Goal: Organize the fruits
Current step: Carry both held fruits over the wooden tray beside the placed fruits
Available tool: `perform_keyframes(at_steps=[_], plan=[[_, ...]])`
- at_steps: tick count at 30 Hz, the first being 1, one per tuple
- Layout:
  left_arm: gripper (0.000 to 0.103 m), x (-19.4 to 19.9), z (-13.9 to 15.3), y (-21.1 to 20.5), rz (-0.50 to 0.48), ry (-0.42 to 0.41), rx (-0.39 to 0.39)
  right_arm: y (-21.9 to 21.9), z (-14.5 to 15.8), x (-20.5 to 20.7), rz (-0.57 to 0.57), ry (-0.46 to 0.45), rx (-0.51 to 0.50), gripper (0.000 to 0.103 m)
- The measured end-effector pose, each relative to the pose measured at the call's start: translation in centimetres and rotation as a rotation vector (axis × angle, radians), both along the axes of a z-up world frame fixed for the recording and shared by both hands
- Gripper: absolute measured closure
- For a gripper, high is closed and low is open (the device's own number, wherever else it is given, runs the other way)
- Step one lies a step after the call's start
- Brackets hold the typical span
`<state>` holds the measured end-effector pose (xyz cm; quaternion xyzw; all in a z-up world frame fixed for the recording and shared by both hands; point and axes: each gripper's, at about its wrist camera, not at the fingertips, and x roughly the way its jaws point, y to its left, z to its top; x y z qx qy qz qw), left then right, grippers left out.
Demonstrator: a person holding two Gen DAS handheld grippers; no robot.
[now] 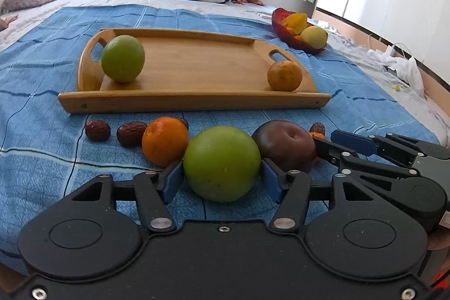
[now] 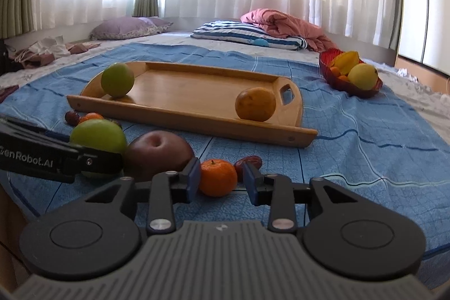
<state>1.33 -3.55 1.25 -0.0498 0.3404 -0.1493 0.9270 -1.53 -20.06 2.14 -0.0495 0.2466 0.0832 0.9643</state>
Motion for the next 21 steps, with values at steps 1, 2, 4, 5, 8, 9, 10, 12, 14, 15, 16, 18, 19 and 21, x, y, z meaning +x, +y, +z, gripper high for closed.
perform_keyframes(at_steps=[1, 2, 4, 5, 8, 9, 10, 12, 14, 15, 16, 18, 19, 21], plan=[[0.046, 0.0, 0.1, 0.0, 0.0, 0.007, -0.001, -0.2, 0.1, 0.1, -0.002, 0.01, 0.017, 0.048], [0.046, -0.1, 0.3, 0.0, -0.002, 0.009, 0.006, -0.3, 0.2, 0.1, -0.003, 0.016, 0.026, 0.048], [0.046, -0.4, 0.6, -0.1, -0.01, 0.006, 0.021, -0.4, 0.3, -0.1, 0.0, 0.027, 0.031, 0.048], [0.046, -0.5, 0.7, -0.1, -0.012, 0.007, 0.024, -0.4, 0.3, -0.2, -0.001, 0.03, 0.028, 0.048], [0.046, -0.8, 1.0, 0.1, -0.012, 0.013, 0.022, -0.5, 0.2, -0.4, 0.001, 0.035, 0.029, 0.048], [0.046, -0.9, 1.1, 0.1, -0.01, 0.01, 0.024, -0.6, 0.2, -0.3, -0.001, 0.039, 0.038, 0.048], [0.046, -1.1, 1.2, 0.2, -0.009, 0.005, 0.028, -0.7, 0.2, -0.2, -0.006, 0.048, 0.058, 0.048], [0.046, -1.5, 1.6, 0.3, -0.007, -0.017, 0.045, -1.3, 0.3, 0.2, -0.026, 0.081, 0.136, 0.049], [0.046, -1.7, 1.9, 0.4, -0.004, -0.034, 0.055, -2.2, 0.3, 1.1, -0.059, 0.13, 0.258, 0.049], [0.046, -1.8, 2.1, 0.4, -0.002, -0.037, 0.054, -2.7, 0.2, 1.5, -0.073, 0.153, 0.316, 0.049], [0.046, -1.8, 2.3, 0.6, 0.001, -0.039, 0.051, -3.1, 0.1, 1.8, -0.086, 0.169, 0.362, 0.049], [0.046, -1.8, 2.5, 0.9, 0.011, -0.044, 0.047, -3.5, -0.2, 2.3, -0.107, 0.195, 0.434, 0.05], [0.046, -1.8, 2.6, 1.0, 0.017, -0.046, 0.048, -3.6, -0.4, 2.4, -0.113, 0.197, 0.447, 0.056], [0.046, -1.6, 2.8, 1.3, 0.029, -0.05, 0.05, -3.4, -0.4, 2.5, -0.119, 0.199, 0.455, 0.065]])
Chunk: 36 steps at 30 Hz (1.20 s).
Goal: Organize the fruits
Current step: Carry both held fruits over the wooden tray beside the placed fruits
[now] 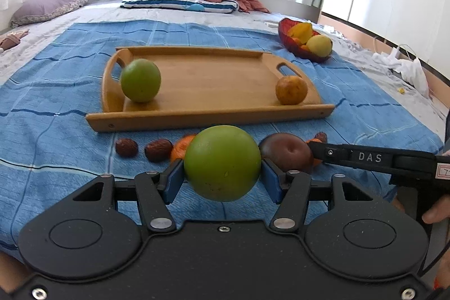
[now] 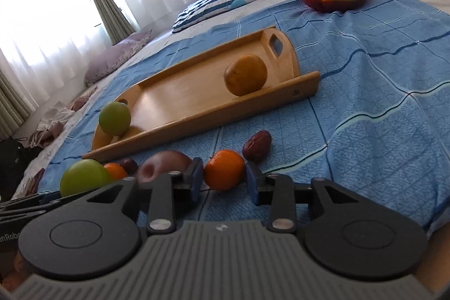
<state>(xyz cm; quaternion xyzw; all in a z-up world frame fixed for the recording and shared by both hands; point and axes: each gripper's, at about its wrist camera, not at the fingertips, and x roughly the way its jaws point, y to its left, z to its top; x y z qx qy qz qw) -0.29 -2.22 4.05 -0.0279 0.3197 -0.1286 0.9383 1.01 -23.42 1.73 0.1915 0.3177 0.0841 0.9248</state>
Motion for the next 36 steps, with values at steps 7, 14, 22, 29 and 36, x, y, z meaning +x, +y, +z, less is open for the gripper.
perform_keyframes(at_steps=[7, 14, 22, 29, 36], plan=[[0.046, 0.7, 0.8, 1.1, 0.034, -0.014, -0.017, 0.0, 0.9, -0.4, -0.044, -0.031, -0.018, 0.069], [0.046, 2.5, 2.1, 2.1, 0.055, -0.047, -0.03, -0.2, 3.4, -0.1, -0.061, -0.115, -0.077, 0.069], [0.046, 6.6, 3.5, 2.5, 0.066, -0.053, -0.057, -0.2, 6.4, 3.6, -0.044, -0.165, -0.104, 0.068], [0.046, 11.8, 3.5, 1.7, 0.081, -0.011, -0.049, -0.8, 8.4, 9.4, -0.044, -0.125, -0.146, 0.068], [0.046, 15.8, 1.6, 0.2, 0.088, 0.075, -0.019, -1.5, 6.7, 15.1, -0.046, 0.02, -0.177, 0.068]])
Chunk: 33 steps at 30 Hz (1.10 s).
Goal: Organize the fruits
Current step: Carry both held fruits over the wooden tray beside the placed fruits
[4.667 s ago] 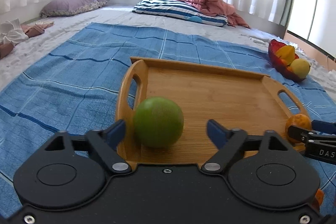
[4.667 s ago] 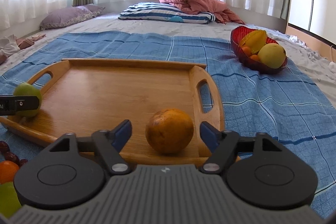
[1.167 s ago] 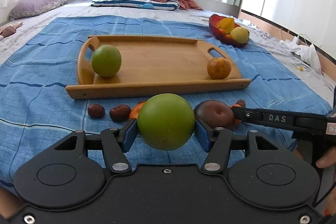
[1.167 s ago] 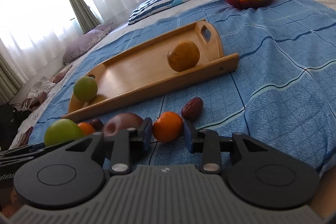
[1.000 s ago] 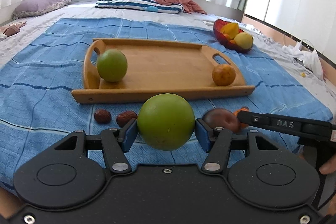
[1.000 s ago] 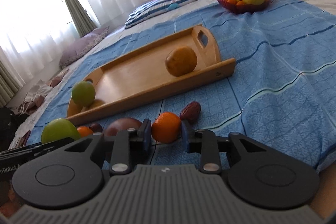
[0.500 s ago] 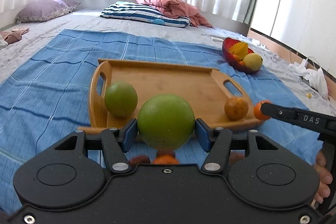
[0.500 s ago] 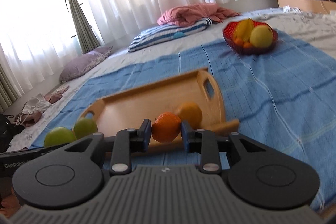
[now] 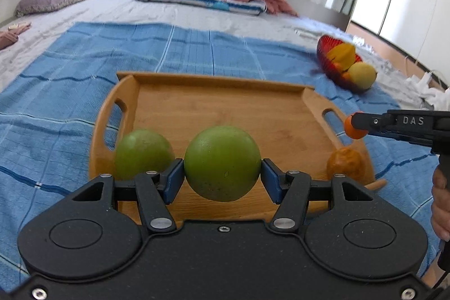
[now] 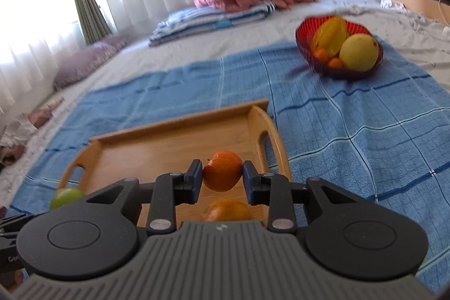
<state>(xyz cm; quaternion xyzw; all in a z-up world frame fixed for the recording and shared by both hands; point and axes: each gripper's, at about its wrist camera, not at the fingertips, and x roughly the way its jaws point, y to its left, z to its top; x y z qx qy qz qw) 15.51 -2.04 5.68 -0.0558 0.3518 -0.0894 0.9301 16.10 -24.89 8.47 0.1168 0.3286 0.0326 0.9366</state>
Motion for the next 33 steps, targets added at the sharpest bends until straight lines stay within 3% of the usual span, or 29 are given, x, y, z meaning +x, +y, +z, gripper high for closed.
perform_keyframes(at_steps=[11, 31, 33], plan=[[0.046, 2.4, -2.3, -0.9, 0.013, 0.058, 0.03, 0.4, -3.0, 3.0, -0.02, 0.1, -0.052, 0.068], [0.046, 1.8, -2.5, -0.4, -0.002, 0.046, 0.021, -0.2, -3.9, 3.2, -0.016, 0.108, -0.034, 0.066], [0.046, 1.8, -2.4, -0.4, -0.002, 0.047, 0.016, -0.3, -3.9, 3.1, -0.016, 0.109, -0.033, 0.062]])
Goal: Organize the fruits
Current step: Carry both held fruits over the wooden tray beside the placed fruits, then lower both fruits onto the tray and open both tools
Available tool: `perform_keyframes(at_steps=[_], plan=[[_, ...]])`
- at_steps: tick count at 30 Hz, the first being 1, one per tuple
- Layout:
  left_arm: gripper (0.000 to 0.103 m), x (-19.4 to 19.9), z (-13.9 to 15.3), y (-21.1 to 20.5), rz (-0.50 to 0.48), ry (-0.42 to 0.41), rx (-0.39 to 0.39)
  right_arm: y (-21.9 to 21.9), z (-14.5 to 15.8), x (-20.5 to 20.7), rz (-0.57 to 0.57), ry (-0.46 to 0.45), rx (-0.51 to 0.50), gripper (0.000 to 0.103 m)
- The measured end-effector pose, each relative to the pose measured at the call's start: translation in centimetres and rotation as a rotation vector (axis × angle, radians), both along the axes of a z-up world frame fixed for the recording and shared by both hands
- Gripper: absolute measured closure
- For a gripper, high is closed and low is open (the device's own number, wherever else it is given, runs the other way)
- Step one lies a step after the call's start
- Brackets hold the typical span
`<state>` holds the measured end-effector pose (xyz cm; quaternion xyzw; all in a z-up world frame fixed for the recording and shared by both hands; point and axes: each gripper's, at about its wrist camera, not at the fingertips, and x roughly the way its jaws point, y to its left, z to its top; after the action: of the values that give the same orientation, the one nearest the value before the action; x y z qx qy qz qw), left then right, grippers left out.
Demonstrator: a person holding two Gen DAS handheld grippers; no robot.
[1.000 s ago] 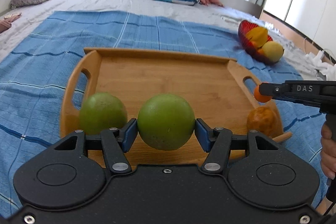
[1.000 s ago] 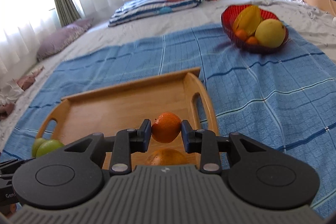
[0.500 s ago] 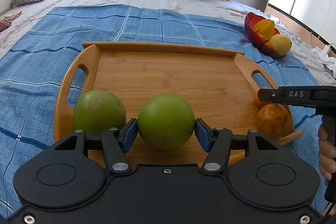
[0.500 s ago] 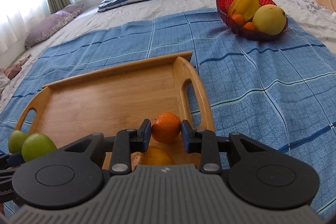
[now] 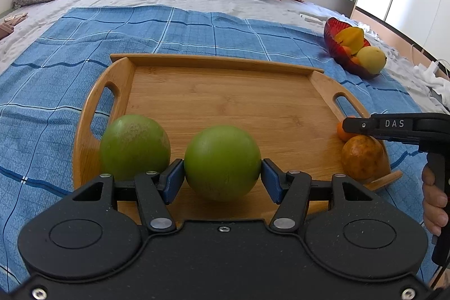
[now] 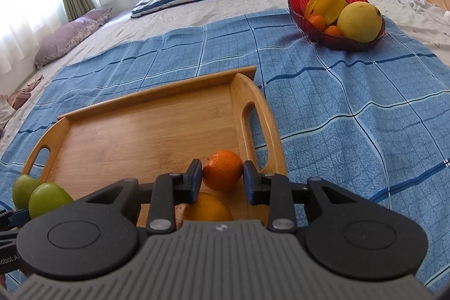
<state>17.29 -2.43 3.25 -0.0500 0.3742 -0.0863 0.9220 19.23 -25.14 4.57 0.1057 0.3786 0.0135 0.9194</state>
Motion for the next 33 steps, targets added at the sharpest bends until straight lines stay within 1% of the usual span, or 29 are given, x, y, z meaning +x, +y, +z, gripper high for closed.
perform_keyframes(at_steps=[1, 2, 4, 5, 6, 8, 13, 16, 18, 19, 21, 24, 29, 33], plan=[[0.045, -0.1, 0.0, 0.0, -0.001, -0.004, -0.002, 0.0, 0.0, 0.0, 0.002, 0.0, 0.003, 0.056], [0.044, -0.2, 0.1, 0.1, -0.004, -0.014, -0.004, -0.1, 0.0, 0.0, 0.003, 0.001, 0.007, 0.055], [0.032, -0.4, 0.5, 0.2, -0.008, -0.027, -0.013, -0.3, 0.1, -0.1, 0.002, 0.001, 0.017, 0.046], [0.03, -0.5, 0.7, 0.3, -0.013, -0.032, -0.025, -0.4, 0.2, -0.1, 0.001, -0.001, 0.025, 0.043], [0.027, -0.7, 0.8, 0.4, -0.016, -0.036, -0.035, -0.5, 0.3, -0.2, 0.003, -0.005, 0.032, 0.041], [0.024, -1.0, 1.2, 0.5, -0.02, -0.045, -0.042, -0.5, 0.5, -0.6, 0.005, -0.019, 0.036, 0.037], [0.015, -2.1, 1.7, 0.3, -0.034, -0.072, -0.014, -0.6, 1.4, -2.1, 0.022, -0.066, 0.046, 0.03], [0.012, -2.9, 2.1, 0.2, -0.035, -0.096, 0.005, -0.4, 2.0, -3.3, 0.036, -0.107, 0.045, 0.023], [0.01, -3.6, 2.3, 0.4, -0.037, -0.109, 0.01, -0.2, 2.4, -4.4, 0.052, -0.139, 0.04, 0.017], [0.007, -3.9, 2.4, 0.5, -0.038, -0.115, 0.01, -0.1, 2.5, -4.9, 0.061, -0.156, 0.037, 0.016], [0.007, -4.8, 2.6, 0.8, -0.043, -0.133, 0.013, 0.3, 2.8, -5.9, 0.077, -0.185, 0.026, 0.013], [0.001, -6.1, 2.7, 1.1, -0.052, -0.154, 0.019, 1.1, 2.9, -7.7, 0.107, -0.229, -0.005, 0.01], [0.0, -8.3, 2.4, 1.8, -0.077, -0.171, 0.01, 2.4, 2.6, -10.8, 0.141, -0.307, -0.054, 0.0], [0.0, -10.0, 1.8, 2.2, -0.078, -0.184, 0.022, 3.3, 2.1, -13.0, 0.155, -0.359, -0.086, 0.0]])
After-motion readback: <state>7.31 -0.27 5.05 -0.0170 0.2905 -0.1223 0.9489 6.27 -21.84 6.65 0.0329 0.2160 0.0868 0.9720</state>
